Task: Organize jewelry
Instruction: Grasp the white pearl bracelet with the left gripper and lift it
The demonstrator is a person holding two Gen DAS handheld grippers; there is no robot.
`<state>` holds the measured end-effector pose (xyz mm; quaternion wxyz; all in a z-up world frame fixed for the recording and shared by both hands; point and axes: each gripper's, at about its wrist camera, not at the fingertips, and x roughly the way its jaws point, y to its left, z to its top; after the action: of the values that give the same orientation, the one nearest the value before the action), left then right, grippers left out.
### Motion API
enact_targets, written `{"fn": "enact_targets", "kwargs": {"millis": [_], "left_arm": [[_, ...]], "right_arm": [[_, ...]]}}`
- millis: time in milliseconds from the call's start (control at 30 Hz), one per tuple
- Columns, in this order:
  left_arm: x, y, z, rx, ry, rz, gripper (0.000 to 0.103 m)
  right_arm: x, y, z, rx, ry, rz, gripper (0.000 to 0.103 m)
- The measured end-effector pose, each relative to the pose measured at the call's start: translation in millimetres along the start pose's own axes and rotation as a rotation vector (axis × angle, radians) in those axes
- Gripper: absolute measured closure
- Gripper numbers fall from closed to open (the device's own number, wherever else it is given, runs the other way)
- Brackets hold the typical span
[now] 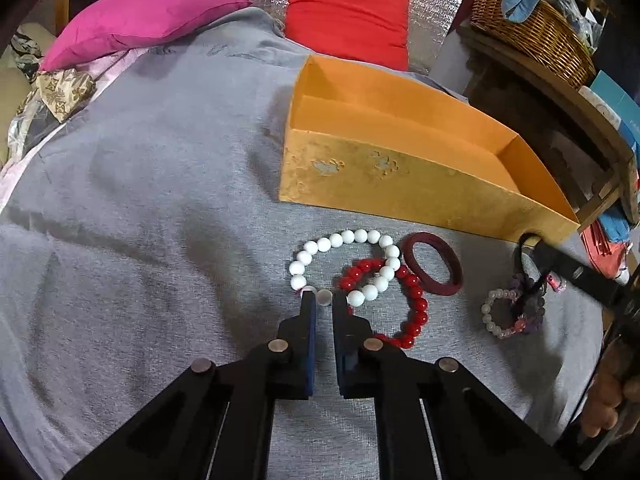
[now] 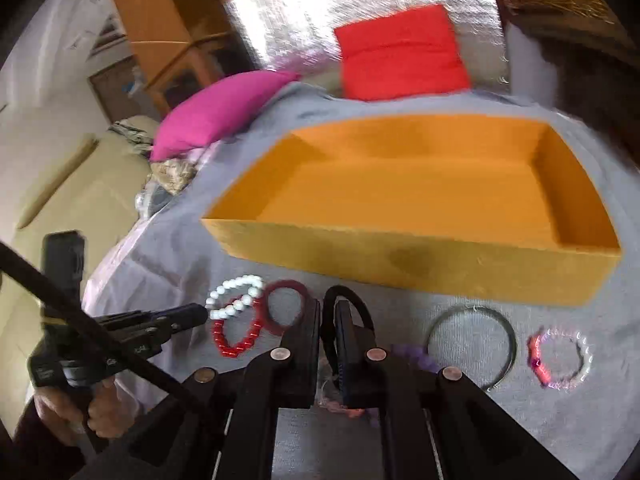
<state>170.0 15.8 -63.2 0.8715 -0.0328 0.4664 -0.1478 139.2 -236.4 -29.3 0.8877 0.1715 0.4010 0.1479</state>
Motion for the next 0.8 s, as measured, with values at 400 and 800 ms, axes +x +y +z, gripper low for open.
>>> {"fn": "enact_targets", "kwargs": {"millis": [400, 800], "left_arm": [[0.4, -21.5, 1.3, 0.066, -0.009, -0.037, 0.066], [26.4, -32.5, 14.6, 0.117, 0.054, -0.028, 0.085]], "right_arm": [[-24.5, -7.1, 8.4, 0.037, -0.119, -0.026, 0.095], [-33.5, -13.8, 6.3, 0.029, -0.126, -0.040, 0.095]]}}
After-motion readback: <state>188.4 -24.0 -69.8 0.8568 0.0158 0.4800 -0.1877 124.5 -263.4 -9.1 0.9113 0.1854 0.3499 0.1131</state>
